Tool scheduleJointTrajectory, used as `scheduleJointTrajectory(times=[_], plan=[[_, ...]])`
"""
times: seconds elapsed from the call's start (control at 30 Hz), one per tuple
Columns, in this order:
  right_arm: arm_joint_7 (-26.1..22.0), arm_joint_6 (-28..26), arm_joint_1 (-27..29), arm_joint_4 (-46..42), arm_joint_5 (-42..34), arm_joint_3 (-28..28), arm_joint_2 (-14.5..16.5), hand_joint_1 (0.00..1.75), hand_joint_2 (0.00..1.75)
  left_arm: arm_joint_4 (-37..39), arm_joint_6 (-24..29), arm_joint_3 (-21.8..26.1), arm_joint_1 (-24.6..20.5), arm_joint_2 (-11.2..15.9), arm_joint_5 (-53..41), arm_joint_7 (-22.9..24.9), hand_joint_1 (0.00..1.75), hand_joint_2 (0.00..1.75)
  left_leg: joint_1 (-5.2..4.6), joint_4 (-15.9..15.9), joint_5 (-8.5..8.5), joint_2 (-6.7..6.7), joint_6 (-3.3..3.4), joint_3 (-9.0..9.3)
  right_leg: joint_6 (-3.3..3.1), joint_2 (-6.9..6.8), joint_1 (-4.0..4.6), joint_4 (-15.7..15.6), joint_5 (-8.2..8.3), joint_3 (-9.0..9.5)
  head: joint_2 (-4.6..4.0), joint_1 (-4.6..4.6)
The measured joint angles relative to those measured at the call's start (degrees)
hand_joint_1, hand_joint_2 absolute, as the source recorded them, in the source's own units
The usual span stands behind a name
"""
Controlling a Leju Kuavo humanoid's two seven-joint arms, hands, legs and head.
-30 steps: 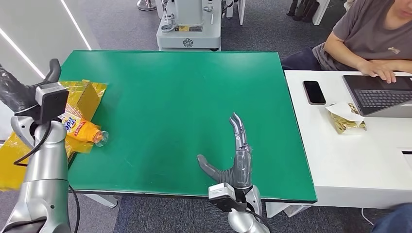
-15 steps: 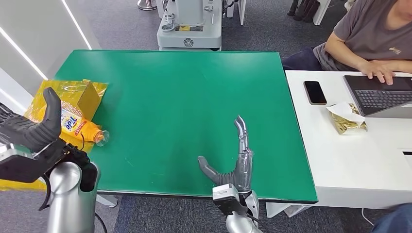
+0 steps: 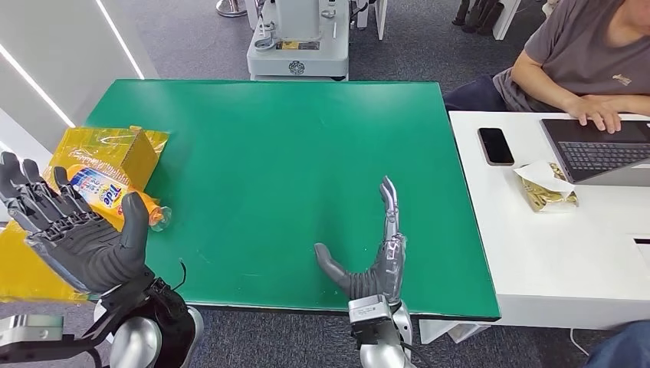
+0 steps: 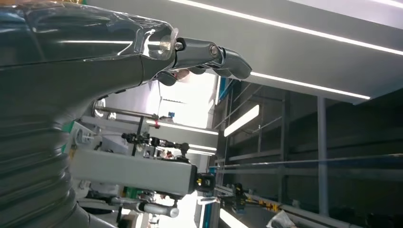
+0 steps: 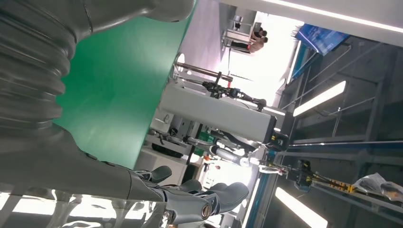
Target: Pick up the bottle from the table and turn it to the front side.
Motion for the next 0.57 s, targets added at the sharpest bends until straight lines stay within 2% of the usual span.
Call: scheduleJointTrajectory(times=[0.1,0.2,0.37,0.57], plan=[[1.06,0.02,-0.34,-0.35,0.24,0.42,-0.36,0.0,1.75,-0.54,-3.94,-0.21,0.81,-1.0,2.87,0.0,0.0,1.75,0.0,0.0,0.0,0.0,0.0,0.0,0.0,0.0,0.0,0.0,0.0,0.0,0.0,0.01],[2.87,0.16,-0.92,-0.66,0.64,0.86,-0.65,0.0,1.75,-0.15,-7.24,-0.2,1.23,-1.74,0.98,0.0,0.0,1.75,0.0,0.0,0.0,0.0,0.0,0.0,0.0,0.0,0.0,0.0,0.0,0.0,0.0,0.01],[4.61,0.87,-1.9,-0.38,-1.5,1.51,-0.71,0.0,1.75,2.68,-3.16,0.64,2.15,-2.08,-10.16,0.54,0.0,1.75,0.0,0.0,0.0,0.0,0.0,-0.01,0.0,0.0,0.0,0.0,0.0,0.0,0.0,0.01],[3.92,0.89,-3.2,0.38,-3.52,2.36,-0.71,0.0,1.75,3.18,-6.67,2.72,4.04,-2.34,-13.27,2.16,0.0,1.75,0.0,0.0,0.0,-0.01,0.0,-0.01,0.0,0.0,0.0,0.01,0.0,0.0,0.0,0.0]])
